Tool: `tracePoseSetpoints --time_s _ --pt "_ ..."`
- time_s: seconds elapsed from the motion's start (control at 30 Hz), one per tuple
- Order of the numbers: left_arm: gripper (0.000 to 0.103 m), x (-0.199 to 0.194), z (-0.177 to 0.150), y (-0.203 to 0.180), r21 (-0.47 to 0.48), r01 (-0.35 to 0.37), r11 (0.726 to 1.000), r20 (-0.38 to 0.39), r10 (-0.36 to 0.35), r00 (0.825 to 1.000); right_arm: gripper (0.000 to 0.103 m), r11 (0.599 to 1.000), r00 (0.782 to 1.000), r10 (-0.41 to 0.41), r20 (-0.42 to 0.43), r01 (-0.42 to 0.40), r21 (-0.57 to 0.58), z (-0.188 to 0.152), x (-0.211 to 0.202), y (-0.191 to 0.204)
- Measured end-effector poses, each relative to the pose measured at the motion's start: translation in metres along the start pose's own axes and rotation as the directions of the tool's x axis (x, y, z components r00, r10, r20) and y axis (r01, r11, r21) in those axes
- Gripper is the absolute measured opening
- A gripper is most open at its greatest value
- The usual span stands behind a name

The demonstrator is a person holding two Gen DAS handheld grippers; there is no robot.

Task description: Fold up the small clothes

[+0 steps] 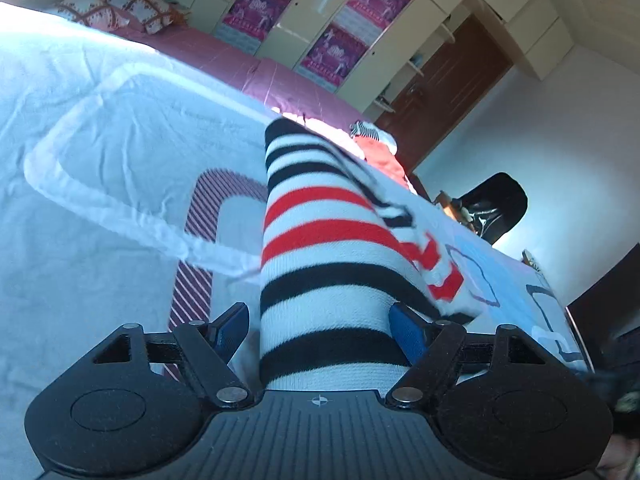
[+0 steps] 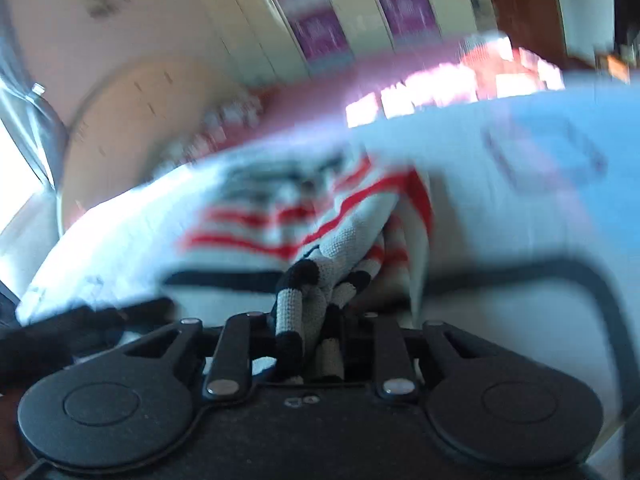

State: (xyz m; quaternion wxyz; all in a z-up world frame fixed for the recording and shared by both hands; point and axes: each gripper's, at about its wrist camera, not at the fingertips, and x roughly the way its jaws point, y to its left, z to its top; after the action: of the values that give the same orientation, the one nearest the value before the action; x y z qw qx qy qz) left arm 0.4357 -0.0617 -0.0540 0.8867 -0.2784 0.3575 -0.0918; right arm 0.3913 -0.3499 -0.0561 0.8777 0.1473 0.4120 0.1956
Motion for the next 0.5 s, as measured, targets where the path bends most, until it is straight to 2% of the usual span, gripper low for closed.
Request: tracePoseSetpoints --time_s 0.07,0.2,0.27,0.33,0.4,0.5 --pt "0.076 -0.001 -0.002 0.003 -0.019 0.008 1.000 0.008 -0.008 1.000 0.024 0.999 0.999 0.033 0.032 -0.034 0.023 -0.006 -0.001 -0.005" --pt "0.076 -0.002 0.001 0.007 -0.025 0.028 0.999 0.006 -0.028 1.000 0.030 0.996 0.998 0.054 0.037 -0.057 0.064 -0.006 -0.003 -0.005" --pt "0.076 -0.010 0.006 0.005 0.004 0.025 1.000 0.047 -0.025 0.999 0.043 0.993 0.996 0.075 0.048 -0.079 0.088 -0.004 -0.006 -0.010" --pt "0.076 -0.015 0.010 0.009 -0.003 0.006 1.000 0.075 -0.006 0.997 0.048 0.989 0.994 0.101 0.045 -0.105 0.101 -0.002 -0.006 -0.012" --pt "0.076 -0.011 0.014 0.015 -0.016 -0.022 1.000 0.062 0.023 0.998 0.032 0.994 0.996 0.073 0.047 -0.077 0.077 0.002 0.002 -0.006" --pt "0.076 -0.003 0.015 0.019 -0.029 -0.015 0.999 0.024 0.015 1.000 0.024 1.000 0.997 0.023 0.073 -0.022 -0.007 0.006 0.002 0.009"
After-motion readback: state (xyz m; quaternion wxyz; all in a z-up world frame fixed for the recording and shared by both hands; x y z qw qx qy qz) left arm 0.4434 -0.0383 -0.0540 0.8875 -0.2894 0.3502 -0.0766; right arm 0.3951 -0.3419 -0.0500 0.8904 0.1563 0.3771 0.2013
